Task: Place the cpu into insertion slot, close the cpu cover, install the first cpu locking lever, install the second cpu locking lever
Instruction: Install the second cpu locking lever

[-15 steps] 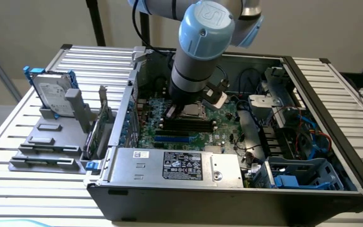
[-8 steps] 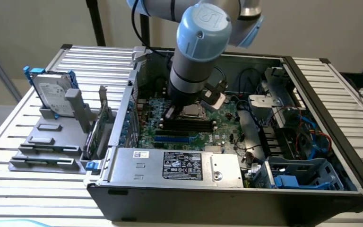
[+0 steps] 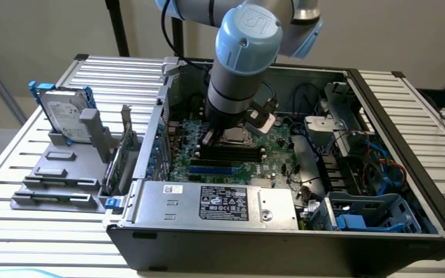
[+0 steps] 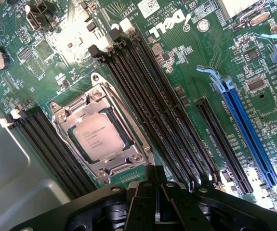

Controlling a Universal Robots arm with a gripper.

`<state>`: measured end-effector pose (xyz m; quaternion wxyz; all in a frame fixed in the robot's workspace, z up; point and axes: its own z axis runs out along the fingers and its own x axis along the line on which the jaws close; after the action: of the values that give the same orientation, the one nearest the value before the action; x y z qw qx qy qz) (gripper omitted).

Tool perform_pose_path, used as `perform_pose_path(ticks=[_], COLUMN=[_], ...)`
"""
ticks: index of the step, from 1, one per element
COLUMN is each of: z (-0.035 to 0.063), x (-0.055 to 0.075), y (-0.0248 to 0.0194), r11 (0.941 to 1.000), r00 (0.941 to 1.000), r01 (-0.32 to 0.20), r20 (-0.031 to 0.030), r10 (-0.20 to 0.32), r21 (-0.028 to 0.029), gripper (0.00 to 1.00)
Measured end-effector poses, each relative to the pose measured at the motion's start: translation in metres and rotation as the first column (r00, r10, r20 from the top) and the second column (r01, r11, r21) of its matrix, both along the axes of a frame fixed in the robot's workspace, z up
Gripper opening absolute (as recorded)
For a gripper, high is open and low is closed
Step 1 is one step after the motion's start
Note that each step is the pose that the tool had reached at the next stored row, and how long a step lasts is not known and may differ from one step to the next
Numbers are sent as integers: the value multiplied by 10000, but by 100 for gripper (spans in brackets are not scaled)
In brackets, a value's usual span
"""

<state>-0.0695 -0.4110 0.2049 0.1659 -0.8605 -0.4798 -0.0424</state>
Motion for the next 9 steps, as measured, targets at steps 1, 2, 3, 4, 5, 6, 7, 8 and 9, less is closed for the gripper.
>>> perform_pose_path(ticks=[1,2,3,4,5,6,7,8,9], z=[-2,-5,-9,-14,-20,-27,-35,-41,-49], x=[0,0,0,0,0,0,0,-1,-1], y=[4,6,6,6,7,7,6,6,6], r11=[10000,10000,10000,10000,10000,10000,10000,10000,10000], r00=[10000,10000,10000,10000,10000,10000,10000,10000,10000], r01=[0,-1,0,0,0,1,1,1,0], r20=[1,3,7,14,24,36,45,55,64], r10=[0,1,0,0,0,-1,-1,-1,0], r21=[1,3,1,1,0,1,0,0,0], gripper=[11,11,11,11,11,11,11,11,11])
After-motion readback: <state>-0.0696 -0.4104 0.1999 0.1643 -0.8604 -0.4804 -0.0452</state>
